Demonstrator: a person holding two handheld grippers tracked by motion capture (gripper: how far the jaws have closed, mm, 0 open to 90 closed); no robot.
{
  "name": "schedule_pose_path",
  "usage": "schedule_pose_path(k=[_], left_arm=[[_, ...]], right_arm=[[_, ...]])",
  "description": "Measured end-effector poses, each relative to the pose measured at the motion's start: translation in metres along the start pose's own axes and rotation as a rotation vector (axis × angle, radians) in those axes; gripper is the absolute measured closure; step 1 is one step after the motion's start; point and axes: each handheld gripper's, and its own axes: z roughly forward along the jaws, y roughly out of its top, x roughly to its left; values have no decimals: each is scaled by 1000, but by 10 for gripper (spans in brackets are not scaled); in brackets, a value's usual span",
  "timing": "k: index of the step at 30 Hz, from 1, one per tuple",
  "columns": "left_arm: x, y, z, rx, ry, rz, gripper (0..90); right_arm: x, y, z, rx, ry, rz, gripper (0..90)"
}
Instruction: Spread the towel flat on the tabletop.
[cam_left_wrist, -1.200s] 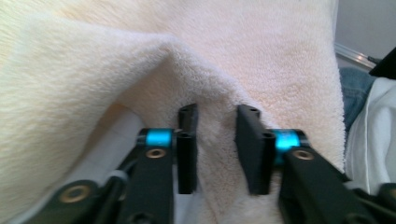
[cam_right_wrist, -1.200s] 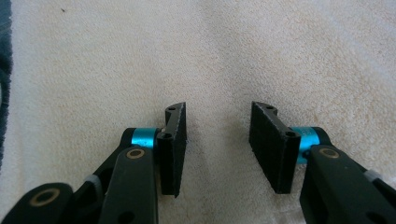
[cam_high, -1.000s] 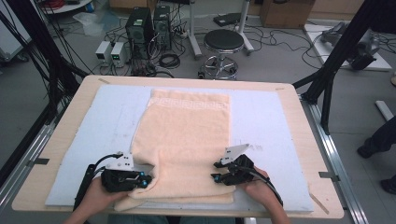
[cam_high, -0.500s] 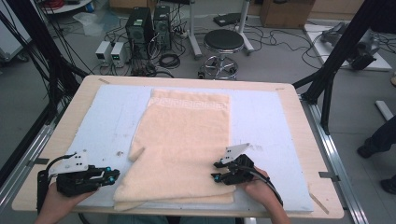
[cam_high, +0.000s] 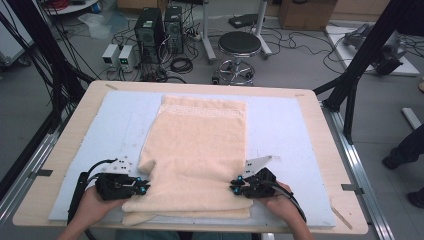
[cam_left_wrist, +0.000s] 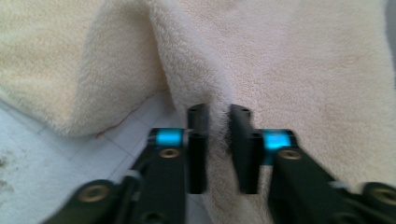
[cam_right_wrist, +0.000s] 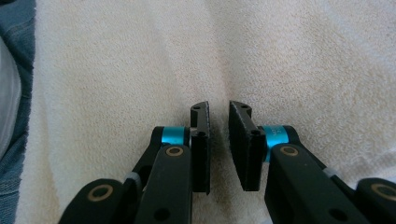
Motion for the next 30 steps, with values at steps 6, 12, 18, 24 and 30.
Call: schedule_pose_path(k=[6,12,18,24,30], left_arm=[[-22,13,13,-15,-47,55,843],[-26,17,19,2,-113,66,746],[-5,11,-7,-78,-51,24,762],[10,12,0,-91,-4,-11,797],[6,26,22,-68,-10,30,794]], right_arm=[[1,1,0,8,1,-10,789],[3,1,-2,23,-13,-22,786],[1,1,-2,20,-13,-27,763],[1,1,-1,20,-21,-28,743],[-1,1,-2,18,-19,-22,730]])
